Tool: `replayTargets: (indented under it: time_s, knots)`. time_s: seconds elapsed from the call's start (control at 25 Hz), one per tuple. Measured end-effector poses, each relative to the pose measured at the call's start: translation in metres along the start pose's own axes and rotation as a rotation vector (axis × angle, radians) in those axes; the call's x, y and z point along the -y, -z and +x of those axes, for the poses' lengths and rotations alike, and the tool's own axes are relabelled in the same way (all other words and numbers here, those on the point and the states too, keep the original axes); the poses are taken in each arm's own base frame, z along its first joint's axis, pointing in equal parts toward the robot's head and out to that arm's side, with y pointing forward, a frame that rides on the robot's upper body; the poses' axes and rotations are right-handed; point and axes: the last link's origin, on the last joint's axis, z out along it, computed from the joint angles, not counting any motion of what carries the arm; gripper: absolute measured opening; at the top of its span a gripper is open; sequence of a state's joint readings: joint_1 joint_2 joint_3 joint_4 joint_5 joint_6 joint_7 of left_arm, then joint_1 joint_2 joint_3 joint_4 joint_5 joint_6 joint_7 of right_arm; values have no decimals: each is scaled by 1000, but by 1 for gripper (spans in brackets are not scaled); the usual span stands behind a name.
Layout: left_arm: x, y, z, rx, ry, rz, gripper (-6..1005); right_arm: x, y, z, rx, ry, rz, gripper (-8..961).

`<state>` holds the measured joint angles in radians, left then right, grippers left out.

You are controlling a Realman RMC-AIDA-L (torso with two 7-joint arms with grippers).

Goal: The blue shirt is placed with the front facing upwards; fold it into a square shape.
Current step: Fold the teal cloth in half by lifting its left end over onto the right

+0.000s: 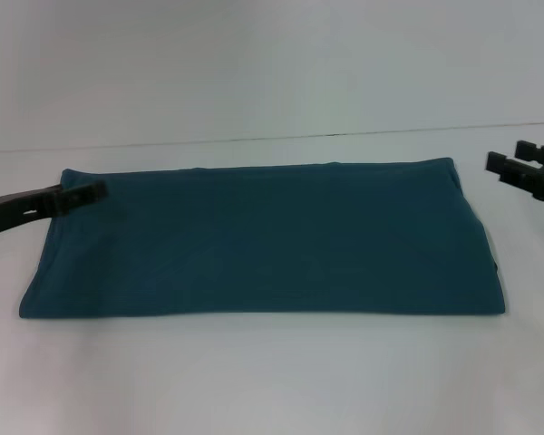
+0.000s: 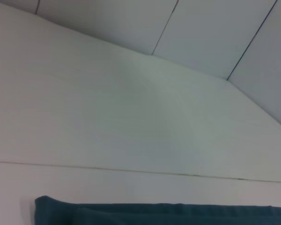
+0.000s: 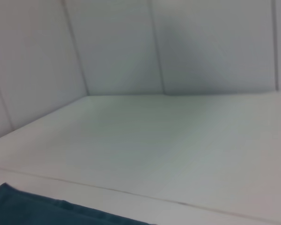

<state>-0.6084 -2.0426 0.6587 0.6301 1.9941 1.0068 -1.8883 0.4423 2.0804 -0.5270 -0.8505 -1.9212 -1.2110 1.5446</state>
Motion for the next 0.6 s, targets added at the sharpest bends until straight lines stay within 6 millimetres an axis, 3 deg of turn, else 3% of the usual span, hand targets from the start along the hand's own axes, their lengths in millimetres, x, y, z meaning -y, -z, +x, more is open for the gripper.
replayTargets:
  time_s: [0.44,0.6]
  knots:
    - [6,-12,3,110,48,99,834,-18,-16,5,34,171,-82,830]
    - [11,-15,5,149,52,165,833,-21,-20,9,31,167,-93,923]
